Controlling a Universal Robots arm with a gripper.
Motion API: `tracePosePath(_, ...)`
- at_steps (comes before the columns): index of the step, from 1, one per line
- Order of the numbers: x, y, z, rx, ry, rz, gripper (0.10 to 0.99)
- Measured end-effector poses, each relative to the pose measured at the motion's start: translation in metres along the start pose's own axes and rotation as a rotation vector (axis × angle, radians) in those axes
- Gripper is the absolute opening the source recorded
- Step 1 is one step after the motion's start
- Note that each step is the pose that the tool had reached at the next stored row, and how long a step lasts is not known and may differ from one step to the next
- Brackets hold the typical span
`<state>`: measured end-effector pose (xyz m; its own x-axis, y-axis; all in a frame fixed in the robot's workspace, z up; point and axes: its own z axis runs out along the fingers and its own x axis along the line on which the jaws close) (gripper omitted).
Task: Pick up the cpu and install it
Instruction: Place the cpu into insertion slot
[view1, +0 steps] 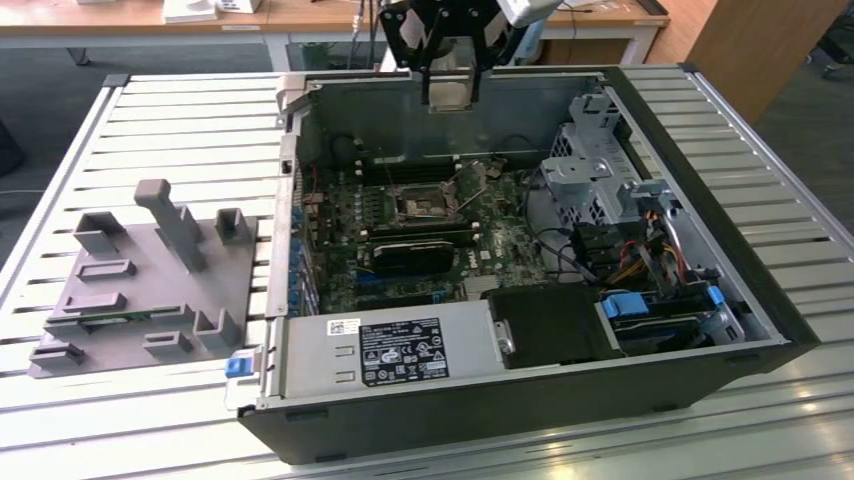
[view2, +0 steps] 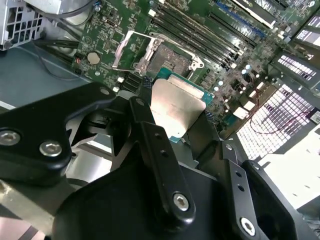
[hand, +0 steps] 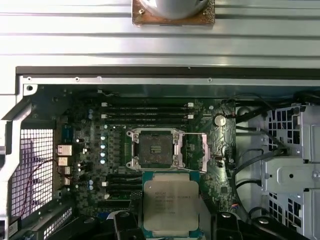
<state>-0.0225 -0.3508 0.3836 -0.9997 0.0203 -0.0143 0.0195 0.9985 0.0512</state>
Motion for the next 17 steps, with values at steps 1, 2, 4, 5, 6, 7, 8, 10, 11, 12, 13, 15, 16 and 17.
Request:
tracePosePath(1,0.0000,0.0000,0.0000,0.000,-0.0005,0.009,0.537)
tracePosePath(2,0.0000,0.0000,0.0000,0.000,-0.0010,0.021,0.537)
tracePosePath(4,0.0000,0.0000,0.0001,0.001,-0.0025,0.048,0.537)
tracePosePath(5,0.0000,0.0000,0.0001,0.001,-0.0031,0.061,0.537)
tracePosePath(6,0.0000,0.0000,0.0001,0.001,-0.0037,0.073,0.537)
tracePosePath(7,0.0000,0.0000,0.0002,0.001,-0.0043,0.086,0.537)
tracePosePath(8,0.0000,0.0000,0.0002,0.001,-0.0051,0.098,0.537)
tracePosePath(10,0.0000,0.0000,0.0003,0.002,-0.0064,0.125,0.537)
tracePosePath(11,0.0000,0.0000,0.0003,0.002,-0.0071,0.138,0.537)
tracePosePath(12,0.0000,0.0000,0.0004,0.002,-0.0077,0.151,0.537)
tracePosePath(13,0.0000,0.0000,0.0004,0.003,-0.0084,0.163,0.537)
tracePosePath(15,0.0000,0.0001,0.0004,0.003,-0.0096,0.188,0.537)
tracePosePath(16,0.0000,0.0001,0.0005,0.004,-0.0103,0.199,0.537)
tracePosePath(17,0.0000,0.0001,0.0005,0.004,-0.0109,0.211,0.537)
